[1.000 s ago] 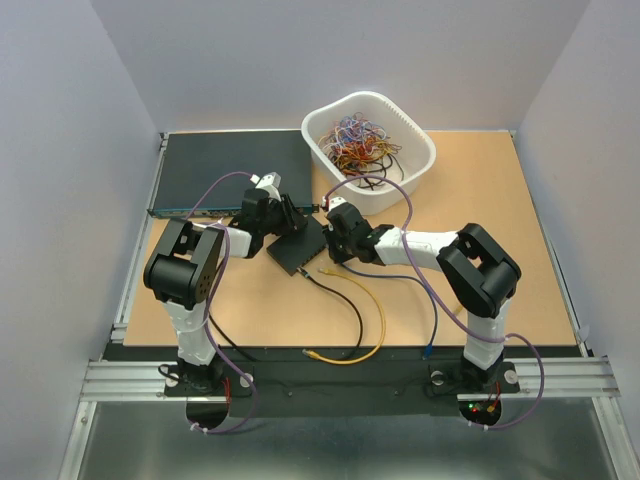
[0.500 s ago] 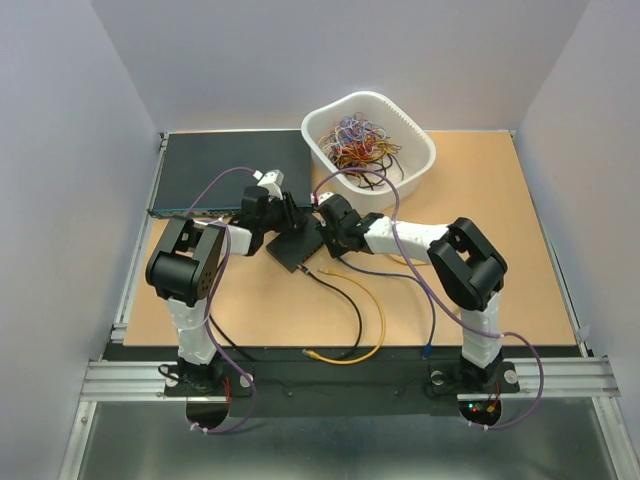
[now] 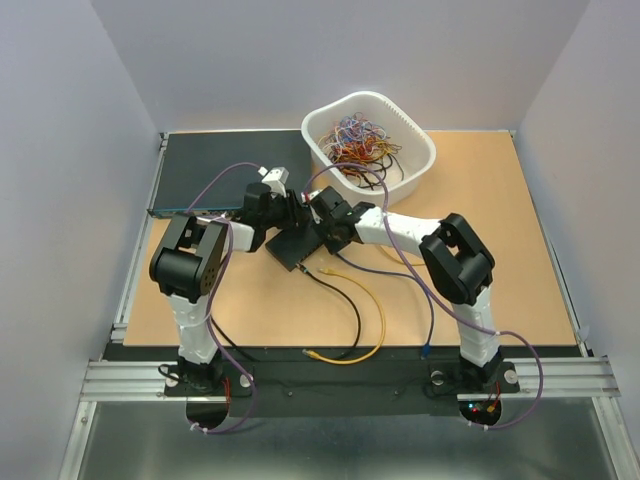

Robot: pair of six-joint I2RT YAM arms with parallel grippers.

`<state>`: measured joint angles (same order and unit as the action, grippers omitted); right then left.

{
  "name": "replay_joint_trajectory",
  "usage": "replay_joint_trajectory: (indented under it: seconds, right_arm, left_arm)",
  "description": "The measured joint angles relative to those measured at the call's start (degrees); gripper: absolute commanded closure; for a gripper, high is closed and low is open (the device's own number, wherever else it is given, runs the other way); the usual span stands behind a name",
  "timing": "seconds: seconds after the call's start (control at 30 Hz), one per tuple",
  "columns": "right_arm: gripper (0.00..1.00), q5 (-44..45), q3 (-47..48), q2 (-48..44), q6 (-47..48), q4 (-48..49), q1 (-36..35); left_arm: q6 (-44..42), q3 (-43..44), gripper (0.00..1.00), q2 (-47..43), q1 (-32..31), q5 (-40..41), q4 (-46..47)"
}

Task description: Insert the plug into the switch port

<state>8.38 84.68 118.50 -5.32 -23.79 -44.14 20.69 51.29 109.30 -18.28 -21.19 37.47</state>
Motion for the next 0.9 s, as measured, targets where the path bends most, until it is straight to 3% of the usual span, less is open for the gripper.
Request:
replay_joint_trajectory:
  seconds: [0.37,0.9]
  right_arm:
    - [1.00,-1.6,-0.1,-0.2,5.0,-0.2,0.3]
    - [1.00,-2.6,-13.6,-8.7,6.4,6.2,0.6]
  left_arm:
    - [-2.8,2.5,0.55,1.6,-1.5,0.5,-0.8]
    - [0.4,0.4,0.54,1.1,-4.7,-1.7,0.6]
